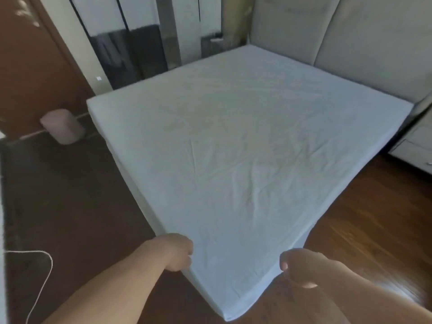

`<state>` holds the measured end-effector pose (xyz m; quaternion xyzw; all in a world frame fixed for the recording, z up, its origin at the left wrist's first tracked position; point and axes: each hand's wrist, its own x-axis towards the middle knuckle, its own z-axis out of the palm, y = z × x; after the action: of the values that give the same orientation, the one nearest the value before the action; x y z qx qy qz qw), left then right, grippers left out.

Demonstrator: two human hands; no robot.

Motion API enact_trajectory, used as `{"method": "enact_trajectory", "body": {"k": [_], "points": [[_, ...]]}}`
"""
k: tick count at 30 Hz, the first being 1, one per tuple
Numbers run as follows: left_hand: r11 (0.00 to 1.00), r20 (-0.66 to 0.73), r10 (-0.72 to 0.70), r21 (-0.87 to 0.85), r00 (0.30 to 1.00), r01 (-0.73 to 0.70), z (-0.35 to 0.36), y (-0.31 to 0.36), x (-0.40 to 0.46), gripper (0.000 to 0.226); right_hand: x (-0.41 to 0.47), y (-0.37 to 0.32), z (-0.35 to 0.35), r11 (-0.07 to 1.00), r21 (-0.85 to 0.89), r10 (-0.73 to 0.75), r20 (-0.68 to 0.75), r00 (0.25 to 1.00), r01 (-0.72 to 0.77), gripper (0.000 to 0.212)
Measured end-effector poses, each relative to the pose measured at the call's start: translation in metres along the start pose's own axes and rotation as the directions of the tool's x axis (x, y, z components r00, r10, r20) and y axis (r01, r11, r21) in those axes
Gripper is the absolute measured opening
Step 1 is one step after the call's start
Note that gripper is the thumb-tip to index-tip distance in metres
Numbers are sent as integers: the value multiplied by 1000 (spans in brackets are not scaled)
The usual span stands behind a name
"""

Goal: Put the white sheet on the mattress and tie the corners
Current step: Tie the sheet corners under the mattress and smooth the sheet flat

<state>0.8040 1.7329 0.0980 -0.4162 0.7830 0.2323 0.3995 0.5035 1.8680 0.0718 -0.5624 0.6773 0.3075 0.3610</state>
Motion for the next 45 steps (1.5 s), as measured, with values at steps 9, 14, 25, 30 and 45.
{"method": "enact_trajectory", "body": {"k": [9, 14, 25, 30, 45], "points": [[997, -436, 33, 81, 899, 3, -211, -19, -191, 49, -200, -5, -207, 980, 197, 90, -612, 786, 42, 37], [989, -492, 60, 149, 868, 16, -238, -12, -231, 48, -237, -8, -215, 965, 224, 56, -692, 720, 140, 43], [944, -248, 180, 315, 952, -96, -199, -37, -148, 48, -112, -74, -148, 838, 520, 48, -368, 929, 162, 46], [914, -167, 212, 382, 963, -135, -209, -116, -36, 49, -14, -142, -144, 748, 660, 137, -254, 957, 69, 47], [753, 55, 427, 531, 902, -389, -170, -257, 251, 80, 229, -340, -103, 396, 875, 526, 33, 850, -279, 77]]}}
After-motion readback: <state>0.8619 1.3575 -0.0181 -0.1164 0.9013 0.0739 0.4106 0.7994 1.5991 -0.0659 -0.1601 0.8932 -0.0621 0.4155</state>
